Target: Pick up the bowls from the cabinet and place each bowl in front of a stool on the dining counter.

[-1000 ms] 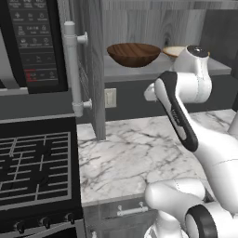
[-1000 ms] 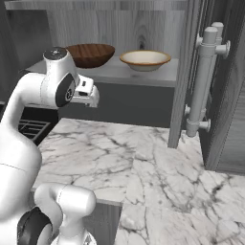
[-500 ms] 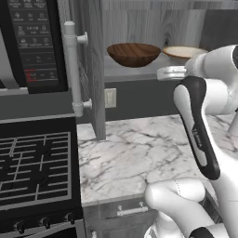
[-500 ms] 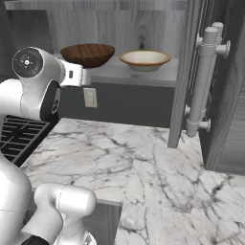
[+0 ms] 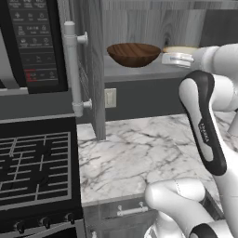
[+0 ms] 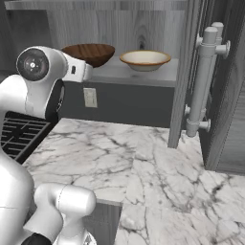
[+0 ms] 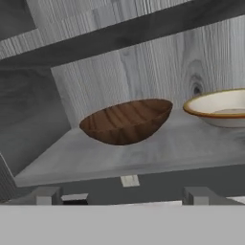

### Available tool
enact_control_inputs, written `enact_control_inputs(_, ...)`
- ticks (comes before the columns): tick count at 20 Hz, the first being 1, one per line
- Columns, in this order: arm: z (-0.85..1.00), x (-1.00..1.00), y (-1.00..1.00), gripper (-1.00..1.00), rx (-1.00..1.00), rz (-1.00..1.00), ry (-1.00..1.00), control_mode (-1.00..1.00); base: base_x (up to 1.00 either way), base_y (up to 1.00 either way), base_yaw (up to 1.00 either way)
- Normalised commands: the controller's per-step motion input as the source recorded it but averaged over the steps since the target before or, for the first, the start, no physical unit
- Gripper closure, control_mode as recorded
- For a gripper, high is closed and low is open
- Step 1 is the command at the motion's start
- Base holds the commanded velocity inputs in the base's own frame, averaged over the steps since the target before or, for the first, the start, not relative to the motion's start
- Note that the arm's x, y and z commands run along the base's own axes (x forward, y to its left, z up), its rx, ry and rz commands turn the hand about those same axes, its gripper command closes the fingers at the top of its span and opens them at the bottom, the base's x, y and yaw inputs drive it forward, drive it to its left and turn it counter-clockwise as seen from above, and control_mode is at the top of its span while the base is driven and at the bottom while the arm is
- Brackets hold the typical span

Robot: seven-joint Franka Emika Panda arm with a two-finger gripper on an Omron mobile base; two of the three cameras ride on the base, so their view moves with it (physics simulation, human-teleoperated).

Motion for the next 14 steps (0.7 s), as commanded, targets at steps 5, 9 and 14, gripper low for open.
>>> enact_control_inputs(5, 0.13, 0.05, -0.33, -1.0, 0.22, 0.0, 0.11, -1.0, 0.0, 0.0, 0.0)
enact_control_inputs(9, 0.21, 0.11, -0.7, -1.0, 0.45, 0.0, 0.19, -1.0, 0.0, 0.0, 0.0)
enact_control_inputs(14, 0.01, 0.03, -0.14, -1.0, 0.11, 0.0, 0.05, -1.0, 0.0, 0.0, 0.0)
